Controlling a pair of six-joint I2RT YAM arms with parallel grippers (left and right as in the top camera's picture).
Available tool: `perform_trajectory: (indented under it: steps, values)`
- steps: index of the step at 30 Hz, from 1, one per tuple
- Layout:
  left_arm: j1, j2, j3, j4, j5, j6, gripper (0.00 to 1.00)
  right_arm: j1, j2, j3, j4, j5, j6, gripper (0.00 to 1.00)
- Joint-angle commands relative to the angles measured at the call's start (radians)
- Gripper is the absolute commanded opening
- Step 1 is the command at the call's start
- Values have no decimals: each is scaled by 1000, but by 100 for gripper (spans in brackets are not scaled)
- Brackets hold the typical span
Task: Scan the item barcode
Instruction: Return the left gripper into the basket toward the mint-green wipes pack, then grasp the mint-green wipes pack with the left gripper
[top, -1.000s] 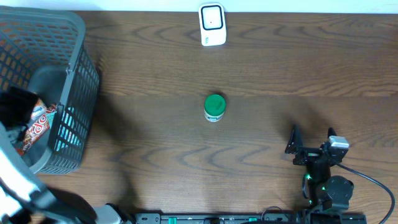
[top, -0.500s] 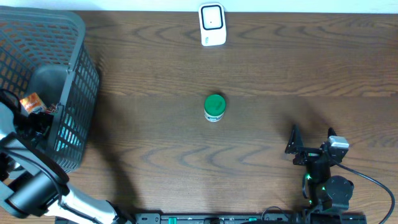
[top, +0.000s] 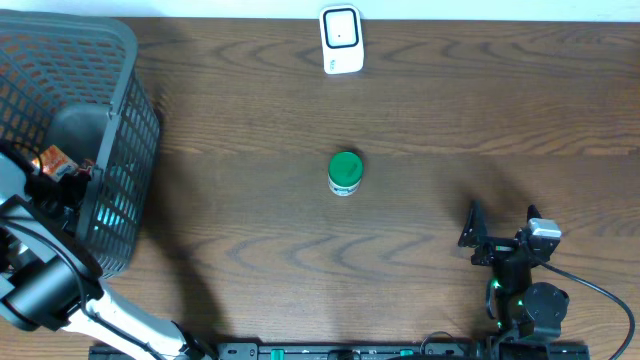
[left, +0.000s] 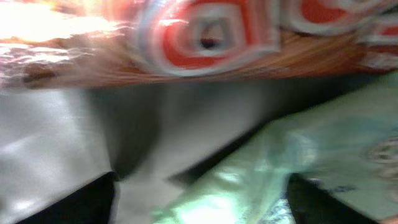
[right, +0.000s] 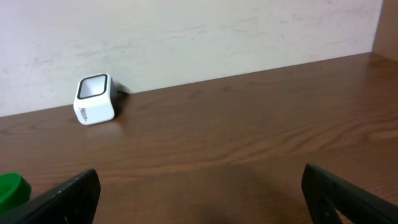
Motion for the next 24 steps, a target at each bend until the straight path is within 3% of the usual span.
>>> perform_trajectory:
  steps: [1, 3, 6, 10, 16, 24]
  values:
    - [-54, 93, -47, -12, 10, 51, 51, 9, -4, -2, -4, 2, 10, 99]
    - [-61, 93, -47, -27, 10, 52, 29, 9, -4, -2, -4, 2, 10, 99]
    - [-71, 93, -47, -47, 54, 86, 8, 9, -4, -2, -4, 2, 10, 99]
    - [-72, 91, -44, -66, 142, 100, 7, 9, -4, -2, -4, 2, 10, 99]
    - [-58, 63, 63, -151, 148, 90, 7, 9, -4, -2, -4, 2, 10, 99]
    - [-11, -114, 251, -195, 148, 22, 7, 9, -4, -2, -4, 2, 10, 99]
